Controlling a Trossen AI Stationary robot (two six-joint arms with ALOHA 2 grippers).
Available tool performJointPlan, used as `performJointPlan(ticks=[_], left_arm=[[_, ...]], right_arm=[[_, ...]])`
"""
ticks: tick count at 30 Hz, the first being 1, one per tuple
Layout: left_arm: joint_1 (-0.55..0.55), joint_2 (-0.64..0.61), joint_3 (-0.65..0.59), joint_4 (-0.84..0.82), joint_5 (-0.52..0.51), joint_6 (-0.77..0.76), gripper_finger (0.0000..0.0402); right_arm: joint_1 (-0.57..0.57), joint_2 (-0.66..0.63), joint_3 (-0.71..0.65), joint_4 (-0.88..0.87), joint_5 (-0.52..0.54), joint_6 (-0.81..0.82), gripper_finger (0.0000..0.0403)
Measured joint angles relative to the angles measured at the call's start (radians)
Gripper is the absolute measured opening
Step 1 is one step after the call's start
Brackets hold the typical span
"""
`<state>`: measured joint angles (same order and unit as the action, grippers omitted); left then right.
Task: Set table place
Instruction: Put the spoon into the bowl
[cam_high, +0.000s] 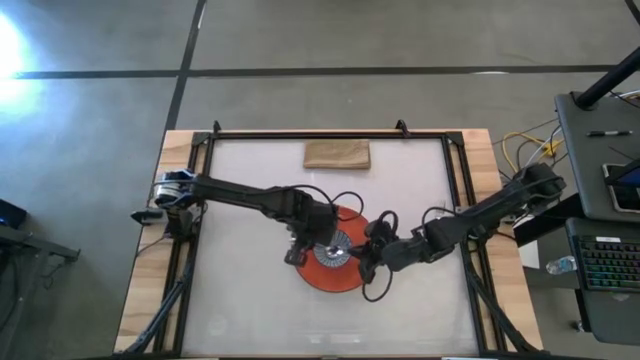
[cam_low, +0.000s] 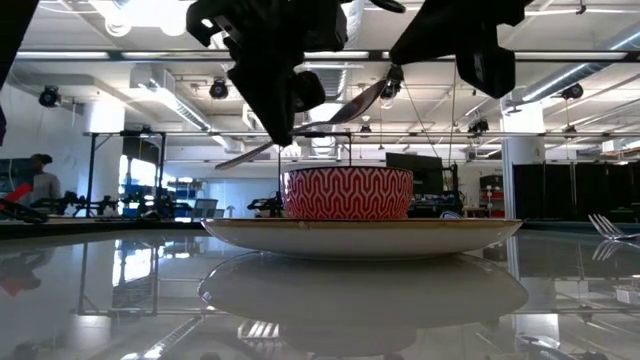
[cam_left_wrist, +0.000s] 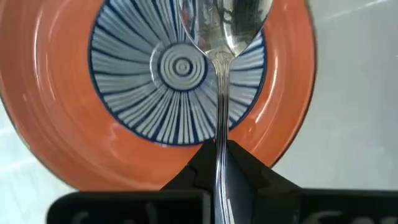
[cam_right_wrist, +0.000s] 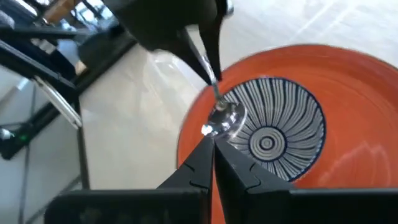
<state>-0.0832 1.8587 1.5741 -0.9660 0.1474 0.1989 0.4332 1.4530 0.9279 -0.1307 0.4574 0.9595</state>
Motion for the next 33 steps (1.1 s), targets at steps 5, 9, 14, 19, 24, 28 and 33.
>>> performJointPlan(ticks=[5, 9, 14, 19, 24, 28, 33], left_arm=[[0.019, 0.0, 0.0, 0.02, 0.03, -0.002, 0.0], [0.023, 0.0, -0.005, 0.012, 0.031, -0.007, 0.0], [0.025, 0.0, -0.01, 0.014, 0.031, -0.008, 0.0], [0.035, 0.004, -0.023, 0.013, 0.029, -0.008, 0.0], [0.039, 0.005, -0.02, 0.015, 0.03, -0.008, 0.0], [0.038, 0.005, -0.023, 0.016, 0.05, -0.008, 0.0], [0.038, 0.005, -0.027, 0.03, 0.079, -0.008, 0.0]], right_arm=[[-0.017, 0.038, -0.001, 0.058, -0.021, -0.049, 0.0008], [-0.035, 0.063, -0.001, 0.096, -0.04, -0.07, 0.0008], [-0.045, 0.056, -0.001, 0.078, -0.039, -0.07, 0.0008], [-0.043, 0.048, 0.0, 0.044, -0.037, -0.063, 0.0008], [-0.053, 0.051, 0.0, 0.033, -0.024, -0.066, 0.0008], [-0.067, 0.051, 0.0, 0.032, -0.014, -0.106, 0.0008], [-0.084, 0.061, 0.0, 0.04, -0.033, -0.142, 0.0008]])
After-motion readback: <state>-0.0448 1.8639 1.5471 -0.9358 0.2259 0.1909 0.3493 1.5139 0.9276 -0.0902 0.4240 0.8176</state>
